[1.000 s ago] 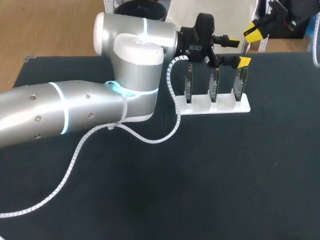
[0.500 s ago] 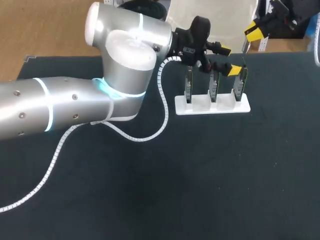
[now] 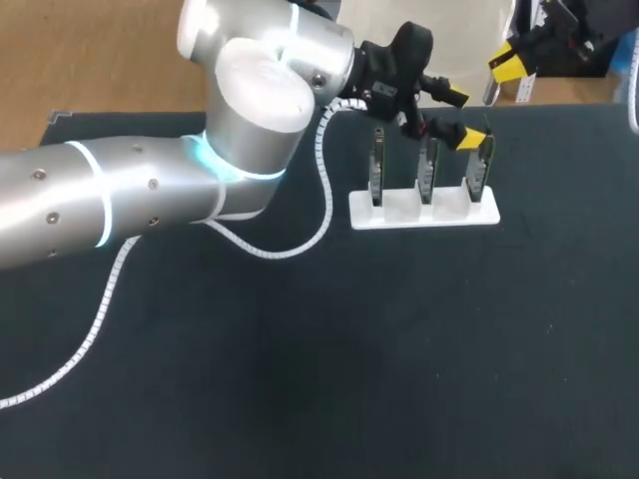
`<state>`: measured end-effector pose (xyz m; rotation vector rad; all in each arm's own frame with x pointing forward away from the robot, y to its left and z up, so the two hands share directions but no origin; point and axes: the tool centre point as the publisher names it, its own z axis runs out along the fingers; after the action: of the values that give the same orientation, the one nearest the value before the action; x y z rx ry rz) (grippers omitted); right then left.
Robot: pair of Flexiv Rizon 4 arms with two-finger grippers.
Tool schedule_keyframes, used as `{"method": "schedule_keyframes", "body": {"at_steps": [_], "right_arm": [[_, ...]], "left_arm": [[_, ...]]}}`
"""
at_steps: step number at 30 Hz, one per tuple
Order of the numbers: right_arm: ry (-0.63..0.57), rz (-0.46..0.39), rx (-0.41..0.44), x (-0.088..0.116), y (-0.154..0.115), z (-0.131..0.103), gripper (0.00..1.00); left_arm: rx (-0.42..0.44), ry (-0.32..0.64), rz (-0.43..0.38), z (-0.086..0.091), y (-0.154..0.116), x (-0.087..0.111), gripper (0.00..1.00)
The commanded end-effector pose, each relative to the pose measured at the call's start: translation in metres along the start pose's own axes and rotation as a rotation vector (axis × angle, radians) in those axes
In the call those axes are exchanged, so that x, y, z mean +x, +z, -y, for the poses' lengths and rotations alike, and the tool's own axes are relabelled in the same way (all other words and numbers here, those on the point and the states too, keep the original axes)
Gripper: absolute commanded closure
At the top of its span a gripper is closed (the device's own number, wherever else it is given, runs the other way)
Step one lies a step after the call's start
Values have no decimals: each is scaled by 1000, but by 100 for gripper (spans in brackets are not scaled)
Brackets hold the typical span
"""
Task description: Pick up the optical module with the left hand, and insert it into the network port with the right hand.
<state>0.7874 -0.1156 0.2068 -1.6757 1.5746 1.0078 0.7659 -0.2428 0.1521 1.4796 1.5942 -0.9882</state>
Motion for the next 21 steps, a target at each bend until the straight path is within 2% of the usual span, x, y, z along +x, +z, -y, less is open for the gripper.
{"method": "schedule_keyframes", "body": {"at_steps": [1,21], "right_arm": [[-2,1,15,0,1,-5,100],[-5,-10,10,0,-1,-3,100]], "left_arm": [[16,-9,-42,-9,4,-3,0],[13,-55,-90,-4,7,16,0]]}}
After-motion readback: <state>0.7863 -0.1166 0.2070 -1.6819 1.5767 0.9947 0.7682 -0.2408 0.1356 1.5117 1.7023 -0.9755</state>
